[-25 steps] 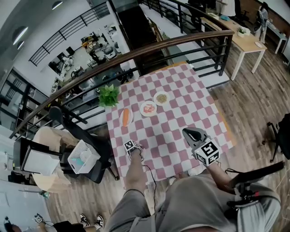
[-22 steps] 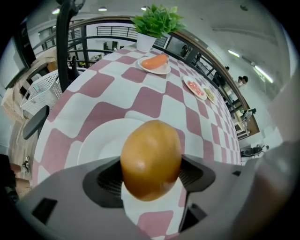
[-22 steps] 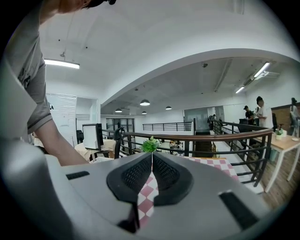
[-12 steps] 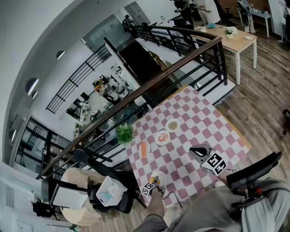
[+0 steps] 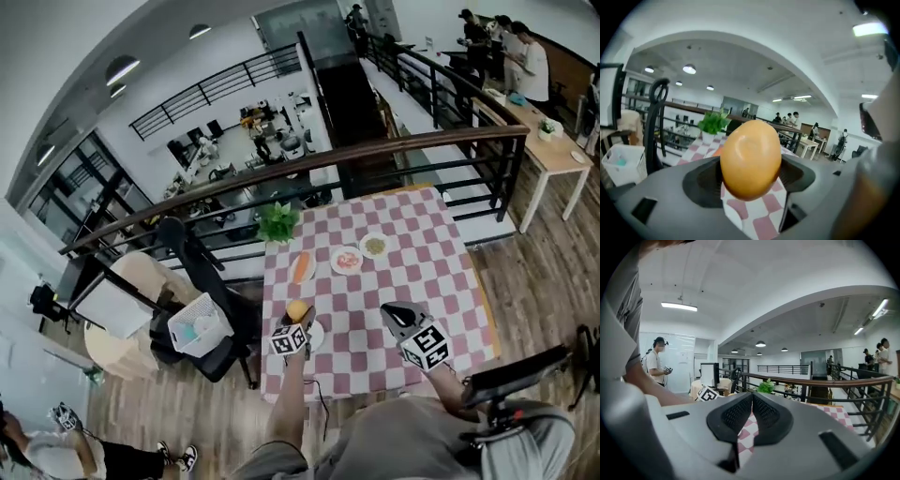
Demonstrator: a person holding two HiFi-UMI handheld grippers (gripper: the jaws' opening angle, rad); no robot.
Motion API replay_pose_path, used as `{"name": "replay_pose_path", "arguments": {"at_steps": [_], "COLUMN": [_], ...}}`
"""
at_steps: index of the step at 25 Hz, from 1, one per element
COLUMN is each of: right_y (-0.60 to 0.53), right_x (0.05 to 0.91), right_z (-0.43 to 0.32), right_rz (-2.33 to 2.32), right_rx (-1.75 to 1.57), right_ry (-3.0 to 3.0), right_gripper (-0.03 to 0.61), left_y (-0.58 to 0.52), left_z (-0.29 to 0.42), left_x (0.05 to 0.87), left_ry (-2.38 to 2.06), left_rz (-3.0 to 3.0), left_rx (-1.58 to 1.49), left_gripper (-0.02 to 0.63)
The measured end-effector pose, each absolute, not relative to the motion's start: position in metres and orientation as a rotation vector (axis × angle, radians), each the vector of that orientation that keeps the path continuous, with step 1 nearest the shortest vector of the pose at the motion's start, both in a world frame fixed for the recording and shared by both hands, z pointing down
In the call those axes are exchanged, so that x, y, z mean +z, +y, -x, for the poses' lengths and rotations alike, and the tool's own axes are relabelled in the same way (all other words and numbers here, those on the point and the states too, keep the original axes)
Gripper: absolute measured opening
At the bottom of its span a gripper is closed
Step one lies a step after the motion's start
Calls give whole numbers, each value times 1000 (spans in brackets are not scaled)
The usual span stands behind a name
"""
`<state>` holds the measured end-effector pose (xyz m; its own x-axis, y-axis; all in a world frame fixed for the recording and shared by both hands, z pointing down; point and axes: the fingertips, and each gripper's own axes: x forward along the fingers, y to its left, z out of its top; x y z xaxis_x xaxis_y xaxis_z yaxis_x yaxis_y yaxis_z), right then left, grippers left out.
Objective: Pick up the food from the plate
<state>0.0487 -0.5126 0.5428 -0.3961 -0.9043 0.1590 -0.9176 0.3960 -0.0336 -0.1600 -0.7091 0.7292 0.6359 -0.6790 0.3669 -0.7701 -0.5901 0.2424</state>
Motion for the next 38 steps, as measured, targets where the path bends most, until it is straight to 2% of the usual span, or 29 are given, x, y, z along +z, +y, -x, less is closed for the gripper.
{"name": "replay_pose_path", "arguments": {"at_steps": [6, 11, 38], "right_y": [-520, -518, -476], "right_x": [533, 518, 500], "right_z": [-9, 14, -4], "right_rz": [-1504, -1437, -1573], "right_rx": [108, 47, -23], "right_ry": [-2603, -2672, -2646], "right_gripper": [15, 15, 15], "left_y": [-649, -586, -493], "left_z": [120, 110, 120], "left_x": [580, 506, 471], "left_ry": [-1168, -1254, -1368], "left_rz": [-2796, -2961, -2931], "left_rx": [44, -106, -271], "left_gripper": [353, 353, 353]}}
